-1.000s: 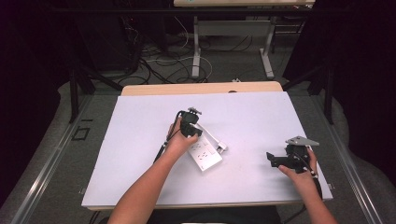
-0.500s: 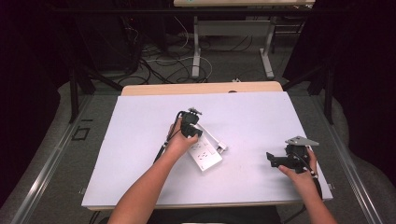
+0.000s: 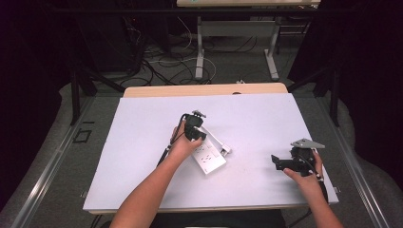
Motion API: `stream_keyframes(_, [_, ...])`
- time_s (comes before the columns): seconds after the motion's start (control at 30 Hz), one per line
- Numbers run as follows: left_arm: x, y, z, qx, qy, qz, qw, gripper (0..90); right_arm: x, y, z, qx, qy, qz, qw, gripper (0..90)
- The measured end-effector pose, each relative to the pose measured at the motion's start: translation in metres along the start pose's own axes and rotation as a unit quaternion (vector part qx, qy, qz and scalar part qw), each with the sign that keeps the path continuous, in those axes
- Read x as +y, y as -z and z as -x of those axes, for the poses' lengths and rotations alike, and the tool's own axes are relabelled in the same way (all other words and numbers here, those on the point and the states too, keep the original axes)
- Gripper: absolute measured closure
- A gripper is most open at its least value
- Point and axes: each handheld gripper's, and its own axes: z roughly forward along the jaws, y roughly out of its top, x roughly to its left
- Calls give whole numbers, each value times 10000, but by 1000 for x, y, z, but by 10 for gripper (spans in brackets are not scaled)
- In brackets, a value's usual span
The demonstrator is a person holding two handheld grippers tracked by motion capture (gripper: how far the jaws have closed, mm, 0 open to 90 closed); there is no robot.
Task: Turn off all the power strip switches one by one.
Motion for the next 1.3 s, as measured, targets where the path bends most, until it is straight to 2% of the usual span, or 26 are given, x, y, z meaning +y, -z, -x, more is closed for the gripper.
stream_keyframes(0.07, [0, 0, 1, 27, -67, 2, 10000, 900, 0, 0, 0, -3, 16, 3, 10000, 1])
stream_keyframes(0.17, [0, 1, 2, 24, -51, -3, 10000, 900, 0, -1, 0, -7, 24, 0, 10000, 1])
stream_keyframes(0.23, [0, 2, 2, 35, -133, 3, 9999, 900, 0, 0, 0, -2, 3, 2, 10000, 1])
stream_keyframes(0.3, [0, 3, 4, -18, -43, 23, 10000, 900, 0, 0, 0, 0, 4, 4, 10000, 1])
stream_keyframes(0.43, [0, 6, 5, -38, -147, 20, 9999, 900, 0, 0, 0, 3, 9, 3, 10000, 1])
stream_keyframes(0.47, [-1, 6, 6, -60, -82, 52, 9999, 900, 0, 0, 0, 3, 10, 3, 10000, 1])
stream_keyframes(0.57, [-1, 7, 8, -42, -199, 78, 9998, 900, 0, 1, 0, -21, 25, -7, 10000, 1])
stream_keyframes(0.7, [-2, 9, 12, -96, -128, 92, 9998, 900, 0, 1, 0, -30, 11, -2, 10000, 1])
stream_keyframes(0.73, [-2, 10, 12, -96, -235, 81, 9996, 900, 1, 2, 0, -28, 32, -98, 9999, 1])
stream_keyframes(0.77, [-2, 11, 13, -97, -239, 78, 9996, 900, 0, 0, 0, -17, 25, 18, 10000, 1])
stream_keyframes(0.83, [-3, 11, 16, -145, -205, 124, 9996, 900, 0, 0, 0, -20, 13, 18, 10000, 1])
stream_keyframes(0.87, [-3, 12, 15, -171, -295, 111, 9994, 900, 0, 0, 0, -16, 14, 18, 10000, 1])
stream_keyframes(0.9, [-4, 13, 17, -207, -248, 102, 9994, 900, 1, 2, 0, -29, 39, -94, 9999, 1])
stream_keyframes(0.93, [-5, 13, 19, -229, -229, 92, 9994, 900, 1, 1, 0, -43, 22, 7, 10000, 1])
stream_keyframes(1.0, [-7, 13, 21, -226, -315, 106, 9992, 900, 1, 1, 0, -24, 12, 18, 10000, 1])
stream_keyframes(1.07, [-8, 12, 23, -287, -259, 97, 9992, 900, 0, 0, 0, -20, 0, 19, 10000, 1])
stream_keyframes(1.1, [-8, 12, 23, -261, -375, 94, 9989, 900, 0, 0, 0, -19, 12, 21, 10000, 1])
stream_keyframes(1.13, [-9, 12, 24, -283, -367, 99, 9989, 900, 1, 0, 0, -21, 3, 20, 10000, 1])
stream_keyframes(1.17, [-9, 12, 24, -311, -389, 47, 9987, 900, 1, 2, 0, -26, 20, -99, 9999, 1])
stream_keyframes(1.2, [-9, 12, 25, -303, -386, 70, 9988, 900, 1, 1, 0, -32, 4, 5, 10000, 1])
stream_keyframes(1.23, [-9, 12, 25, -303, -386, 70, 9988, 900, 1, 2, 0, -26, 15, -108, 9999, 1])
stream_keyframes(1.3, [-10, 11, 27, -303, -422, 56, 9986, 900, 1, 1, 0, -24, -2, -3, 10000, 1])
